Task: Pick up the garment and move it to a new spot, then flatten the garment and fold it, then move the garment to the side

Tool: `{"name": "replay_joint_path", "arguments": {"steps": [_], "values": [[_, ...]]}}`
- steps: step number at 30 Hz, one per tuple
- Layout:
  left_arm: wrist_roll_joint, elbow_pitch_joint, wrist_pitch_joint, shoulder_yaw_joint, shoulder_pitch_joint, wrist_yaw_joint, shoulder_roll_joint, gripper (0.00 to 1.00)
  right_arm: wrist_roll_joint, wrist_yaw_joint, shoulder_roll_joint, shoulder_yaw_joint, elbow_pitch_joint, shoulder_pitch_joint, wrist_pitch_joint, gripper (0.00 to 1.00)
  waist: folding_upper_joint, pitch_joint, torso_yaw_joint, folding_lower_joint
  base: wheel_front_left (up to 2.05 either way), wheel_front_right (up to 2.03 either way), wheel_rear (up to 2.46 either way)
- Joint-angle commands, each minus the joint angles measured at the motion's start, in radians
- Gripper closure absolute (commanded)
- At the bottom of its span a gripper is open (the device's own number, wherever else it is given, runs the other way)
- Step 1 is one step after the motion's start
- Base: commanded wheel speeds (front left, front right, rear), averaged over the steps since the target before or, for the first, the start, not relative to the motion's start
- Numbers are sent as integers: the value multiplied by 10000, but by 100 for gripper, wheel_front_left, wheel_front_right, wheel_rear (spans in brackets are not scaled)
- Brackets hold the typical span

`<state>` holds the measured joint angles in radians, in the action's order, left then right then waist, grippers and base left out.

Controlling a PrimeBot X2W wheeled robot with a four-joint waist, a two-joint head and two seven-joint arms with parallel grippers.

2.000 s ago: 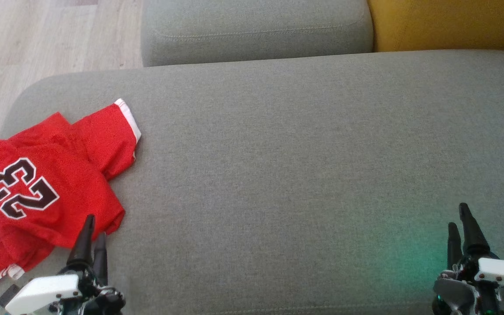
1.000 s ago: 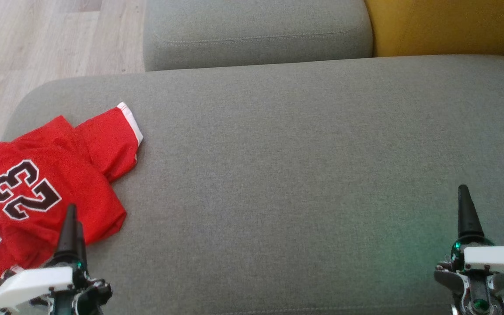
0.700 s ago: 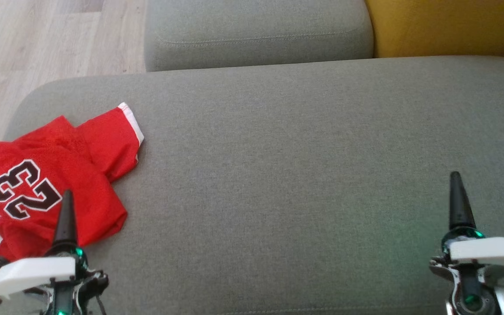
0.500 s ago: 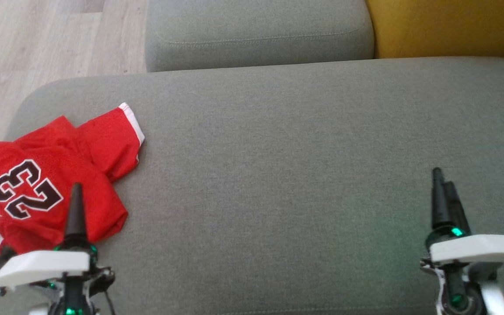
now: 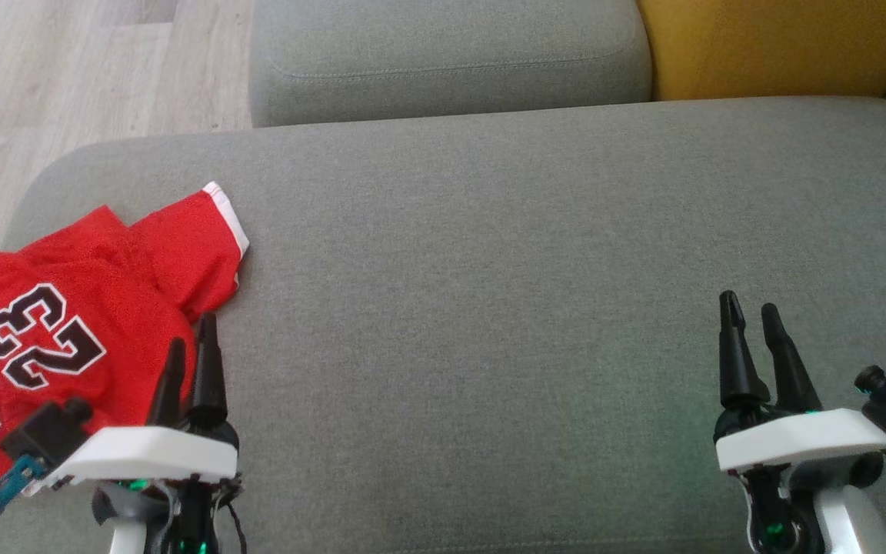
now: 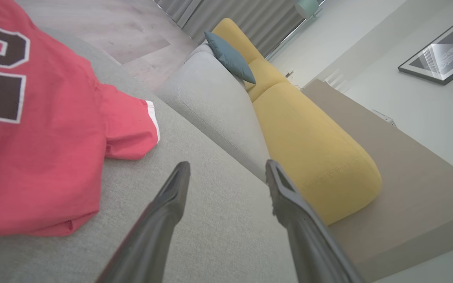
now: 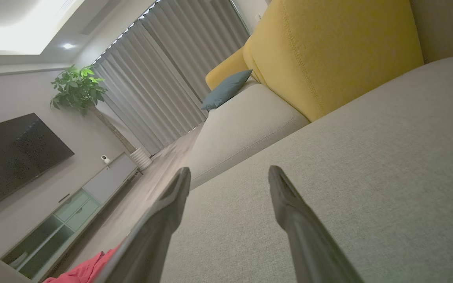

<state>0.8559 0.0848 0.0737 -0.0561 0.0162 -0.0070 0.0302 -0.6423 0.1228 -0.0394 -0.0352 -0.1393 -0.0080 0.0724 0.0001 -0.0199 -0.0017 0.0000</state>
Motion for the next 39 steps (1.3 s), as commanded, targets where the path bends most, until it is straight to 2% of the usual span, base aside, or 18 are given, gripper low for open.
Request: {"name": "replay_joint_path", "arguments": {"steps": [1,6,17,39], "values": [[-463,-512,162,85,-340,76,138,0,463,43,-69,-219,496,-328,160,0,-1,14,-18,0,0,0,0],[-1357,-868,308,-34,-396,482,144,0,1154,46,-72,-323,606,-288,308,0,-1,60,-81,0,0,0,0],[-3255,-654,659,-697,-306,611,268,0,2814,53,-80,-641,883,-205,661,0,-1,40,-172,0,0,0,0],[-6062,-1164,1273,-2071,-355,1721,850,0,5512,66,-94,-1162,1380,-80,1281,0,-1,-14,-196,0,0,0,0]]}}
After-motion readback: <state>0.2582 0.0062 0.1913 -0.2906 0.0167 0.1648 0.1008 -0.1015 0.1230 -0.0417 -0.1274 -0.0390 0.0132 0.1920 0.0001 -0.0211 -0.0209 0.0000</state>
